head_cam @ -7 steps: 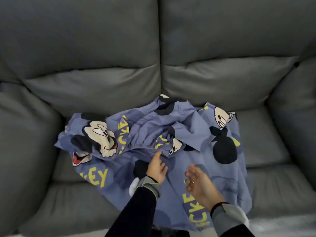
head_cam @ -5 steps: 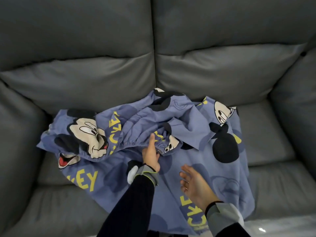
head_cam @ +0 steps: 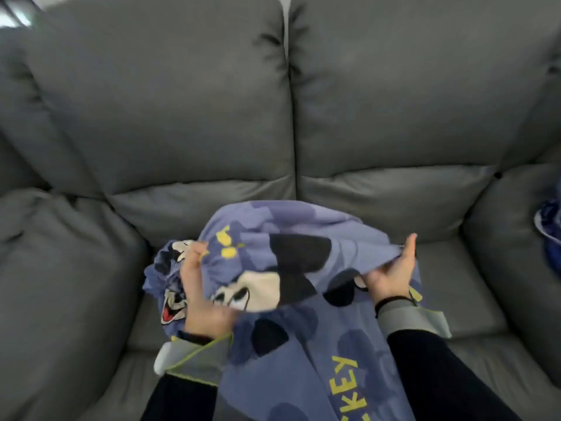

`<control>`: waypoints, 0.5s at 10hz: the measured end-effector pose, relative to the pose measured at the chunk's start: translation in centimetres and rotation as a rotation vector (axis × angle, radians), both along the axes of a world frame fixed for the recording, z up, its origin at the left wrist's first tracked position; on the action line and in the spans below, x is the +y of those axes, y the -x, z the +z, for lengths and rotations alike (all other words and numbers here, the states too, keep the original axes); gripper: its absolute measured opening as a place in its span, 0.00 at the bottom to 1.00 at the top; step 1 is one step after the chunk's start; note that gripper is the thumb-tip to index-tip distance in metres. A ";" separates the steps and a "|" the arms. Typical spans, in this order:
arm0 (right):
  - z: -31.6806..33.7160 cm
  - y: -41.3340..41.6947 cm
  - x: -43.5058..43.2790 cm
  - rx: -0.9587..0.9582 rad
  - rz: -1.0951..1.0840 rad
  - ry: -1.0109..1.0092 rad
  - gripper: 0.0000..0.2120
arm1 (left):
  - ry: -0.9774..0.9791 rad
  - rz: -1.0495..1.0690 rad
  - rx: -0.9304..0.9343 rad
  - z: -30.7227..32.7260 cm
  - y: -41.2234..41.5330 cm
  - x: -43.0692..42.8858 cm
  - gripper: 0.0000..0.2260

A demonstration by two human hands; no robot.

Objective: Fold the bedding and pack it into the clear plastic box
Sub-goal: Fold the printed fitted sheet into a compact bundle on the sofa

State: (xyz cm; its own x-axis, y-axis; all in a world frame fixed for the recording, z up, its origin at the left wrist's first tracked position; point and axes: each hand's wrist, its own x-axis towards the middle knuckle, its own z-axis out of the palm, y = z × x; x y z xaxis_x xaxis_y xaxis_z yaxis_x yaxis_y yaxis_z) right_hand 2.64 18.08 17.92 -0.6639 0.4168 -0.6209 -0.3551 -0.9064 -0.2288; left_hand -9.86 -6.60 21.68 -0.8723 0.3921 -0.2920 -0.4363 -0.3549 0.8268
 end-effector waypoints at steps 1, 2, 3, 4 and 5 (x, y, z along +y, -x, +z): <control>10.7 2.1 3.4 0.193 0.001 -0.050 0.36 | -0.262 0.158 0.069 12.4 0.2 -0.9 0.12; 16.8 3.6 5.0 0.090 -0.072 -0.099 0.28 | -0.240 0.325 0.118 18.7 1.7 -1.9 0.12; 23.5 5.3 3.3 0.170 -0.009 -0.114 0.17 | -0.503 0.452 0.130 23.5 -0.3 -2.5 0.16; 28.9 6.0 -0.7 0.224 0.128 -0.170 0.12 | -0.441 0.446 -0.162 23.9 -5.8 1.3 0.40; 30.0 3.8 -5.4 0.309 0.335 -0.264 0.09 | -0.244 0.134 -0.263 25.5 -11.1 5.8 0.49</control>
